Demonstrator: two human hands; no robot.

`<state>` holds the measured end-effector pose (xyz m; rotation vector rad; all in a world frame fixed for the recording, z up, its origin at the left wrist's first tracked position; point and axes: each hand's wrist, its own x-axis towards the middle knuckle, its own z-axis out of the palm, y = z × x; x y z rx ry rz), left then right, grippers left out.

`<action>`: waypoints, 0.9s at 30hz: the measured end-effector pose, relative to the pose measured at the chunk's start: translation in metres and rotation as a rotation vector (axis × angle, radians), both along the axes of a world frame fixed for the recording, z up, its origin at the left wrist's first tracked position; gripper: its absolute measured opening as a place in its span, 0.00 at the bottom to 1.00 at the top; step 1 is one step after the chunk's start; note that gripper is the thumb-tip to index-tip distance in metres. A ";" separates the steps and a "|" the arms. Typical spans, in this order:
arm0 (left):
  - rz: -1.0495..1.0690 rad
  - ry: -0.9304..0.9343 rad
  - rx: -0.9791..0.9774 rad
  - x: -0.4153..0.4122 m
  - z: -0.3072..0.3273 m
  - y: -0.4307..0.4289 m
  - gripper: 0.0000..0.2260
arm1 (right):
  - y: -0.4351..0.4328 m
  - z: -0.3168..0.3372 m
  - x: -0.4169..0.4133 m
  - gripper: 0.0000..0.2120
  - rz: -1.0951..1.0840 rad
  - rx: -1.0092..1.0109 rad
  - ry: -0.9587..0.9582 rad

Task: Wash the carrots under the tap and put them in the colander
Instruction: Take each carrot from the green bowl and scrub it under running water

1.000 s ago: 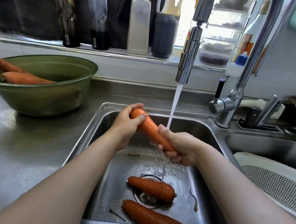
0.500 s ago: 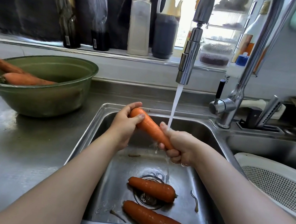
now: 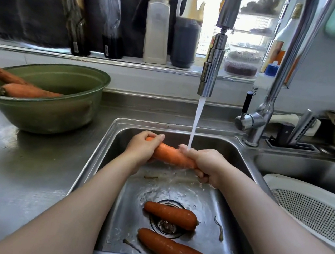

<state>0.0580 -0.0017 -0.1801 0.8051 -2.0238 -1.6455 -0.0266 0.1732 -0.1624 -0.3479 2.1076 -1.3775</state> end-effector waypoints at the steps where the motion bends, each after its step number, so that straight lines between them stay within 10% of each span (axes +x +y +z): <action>1: 0.011 -0.022 -0.020 0.000 0.000 0.000 0.12 | 0.000 0.000 0.000 0.20 -0.013 -0.009 0.013; 9: 0.094 -0.334 0.202 0.009 0.001 -0.009 0.16 | 0.011 0.017 -0.003 0.16 0.152 -0.553 -0.259; 15: -0.266 -0.526 0.064 0.019 0.003 0.002 0.25 | -0.004 0.005 0.000 0.09 -0.115 -0.482 -0.011; 23: -0.611 -0.314 -0.243 0.017 0.005 0.018 0.20 | -0.003 0.007 0.008 0.20 -0.103 -0.376 -0.026; 27: -0.621 -0.183 -0.033 0.019 0.000 0.024 0.16 | -0.001 0.013 0.008 0.12 -0.012 -0.513 -0.213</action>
